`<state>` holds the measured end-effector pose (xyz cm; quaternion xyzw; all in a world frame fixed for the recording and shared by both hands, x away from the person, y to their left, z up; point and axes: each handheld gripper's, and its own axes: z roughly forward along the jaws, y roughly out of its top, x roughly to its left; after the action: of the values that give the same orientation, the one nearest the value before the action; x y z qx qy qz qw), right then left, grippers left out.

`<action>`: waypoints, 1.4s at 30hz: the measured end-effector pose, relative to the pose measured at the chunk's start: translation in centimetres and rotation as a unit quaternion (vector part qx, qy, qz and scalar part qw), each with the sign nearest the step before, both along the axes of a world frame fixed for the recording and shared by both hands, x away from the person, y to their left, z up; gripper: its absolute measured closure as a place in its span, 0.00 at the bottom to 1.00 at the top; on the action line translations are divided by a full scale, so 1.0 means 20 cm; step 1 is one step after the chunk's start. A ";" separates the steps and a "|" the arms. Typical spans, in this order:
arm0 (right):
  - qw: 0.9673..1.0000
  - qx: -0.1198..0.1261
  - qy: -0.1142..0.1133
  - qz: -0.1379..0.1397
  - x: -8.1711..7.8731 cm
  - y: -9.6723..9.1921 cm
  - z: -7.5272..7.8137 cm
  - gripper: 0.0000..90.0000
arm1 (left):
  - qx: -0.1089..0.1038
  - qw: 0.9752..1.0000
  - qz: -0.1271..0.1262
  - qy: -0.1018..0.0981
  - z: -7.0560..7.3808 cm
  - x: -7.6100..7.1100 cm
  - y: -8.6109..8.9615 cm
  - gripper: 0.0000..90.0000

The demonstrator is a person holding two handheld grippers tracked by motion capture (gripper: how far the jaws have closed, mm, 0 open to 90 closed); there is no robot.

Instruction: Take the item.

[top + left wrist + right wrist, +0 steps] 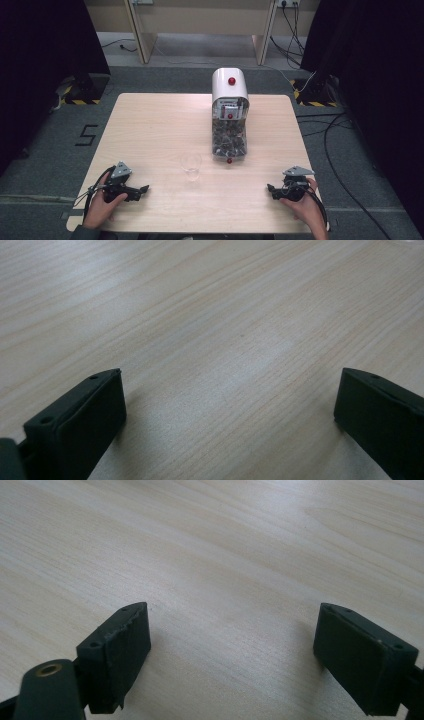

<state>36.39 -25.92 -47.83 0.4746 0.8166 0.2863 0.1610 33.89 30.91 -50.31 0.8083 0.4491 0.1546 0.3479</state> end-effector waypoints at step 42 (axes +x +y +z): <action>0.997 0.018 -0.054 0.046 0.03 0.03 0.03 0.30 | 0.000 1.000 0.000 0.000 0.00 0.00 0.00 0.00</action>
<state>36.96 -25.25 -47.18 0.4237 0.8222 0.3334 0.1827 33.90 30.92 -50.31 0.8085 0.4488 0.1546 0.3478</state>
